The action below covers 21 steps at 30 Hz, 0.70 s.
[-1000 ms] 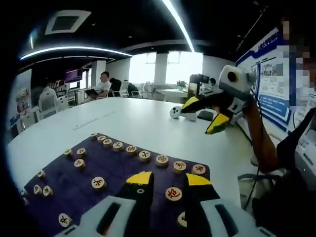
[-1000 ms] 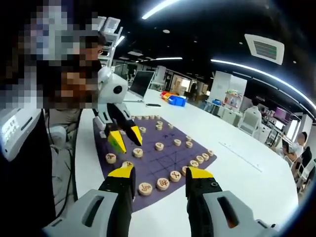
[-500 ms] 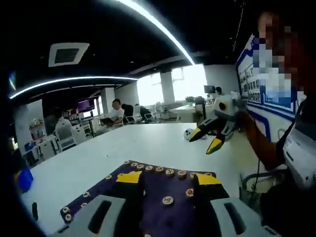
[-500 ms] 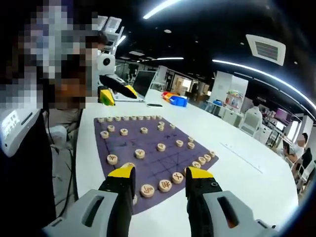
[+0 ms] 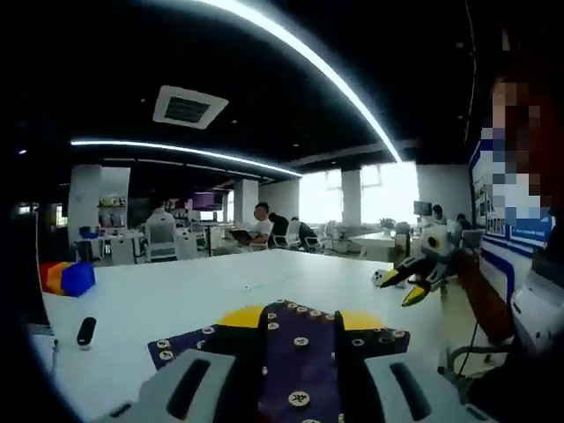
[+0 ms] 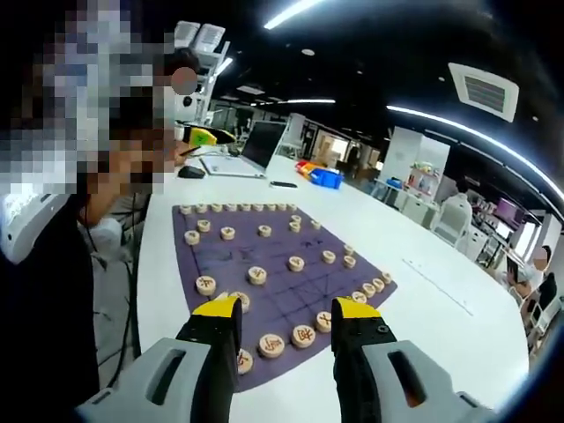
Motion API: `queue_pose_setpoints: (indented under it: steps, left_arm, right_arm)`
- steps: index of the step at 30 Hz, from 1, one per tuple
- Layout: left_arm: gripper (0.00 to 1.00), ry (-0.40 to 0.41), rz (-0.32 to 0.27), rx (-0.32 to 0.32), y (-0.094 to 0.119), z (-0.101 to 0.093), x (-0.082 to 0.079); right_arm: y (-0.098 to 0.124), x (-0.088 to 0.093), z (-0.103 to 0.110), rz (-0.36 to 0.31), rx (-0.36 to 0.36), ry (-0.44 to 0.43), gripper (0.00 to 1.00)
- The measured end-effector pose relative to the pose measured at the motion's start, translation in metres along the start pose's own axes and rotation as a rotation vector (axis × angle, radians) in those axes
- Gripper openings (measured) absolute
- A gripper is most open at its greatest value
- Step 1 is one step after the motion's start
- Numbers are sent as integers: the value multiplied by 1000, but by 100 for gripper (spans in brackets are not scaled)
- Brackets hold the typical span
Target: Pick up the chess pieces one by one and place each piece onto its starting position on the chessboard, setting the pieces on their correct points until all the chess pieces are arranged in the starting layout
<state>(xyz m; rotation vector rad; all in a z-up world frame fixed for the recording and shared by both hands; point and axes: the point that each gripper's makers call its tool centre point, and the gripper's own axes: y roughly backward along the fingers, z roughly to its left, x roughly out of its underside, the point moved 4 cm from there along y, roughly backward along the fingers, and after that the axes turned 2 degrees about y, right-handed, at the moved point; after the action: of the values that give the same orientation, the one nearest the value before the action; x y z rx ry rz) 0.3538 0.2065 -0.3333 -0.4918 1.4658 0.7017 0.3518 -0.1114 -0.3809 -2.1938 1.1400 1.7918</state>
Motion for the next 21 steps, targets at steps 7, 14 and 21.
queue_pose_setpoints:
  steps: [7, 14, 21]
  left_arm:
    - [34, 39, 66, 130, -11, -23, 24]
    - [33, 96, 3, 69, -2, -5, 13]
    - [32, 119, -27, 18, 9, 6, 7]
  right_arm:
    - [2, -9, -7, -48, 34, -43, 41]
    - [0, -11, -6, -63, 31, -57, 41]
    - [-4, -12, -3, -55, 25, -55, 41]
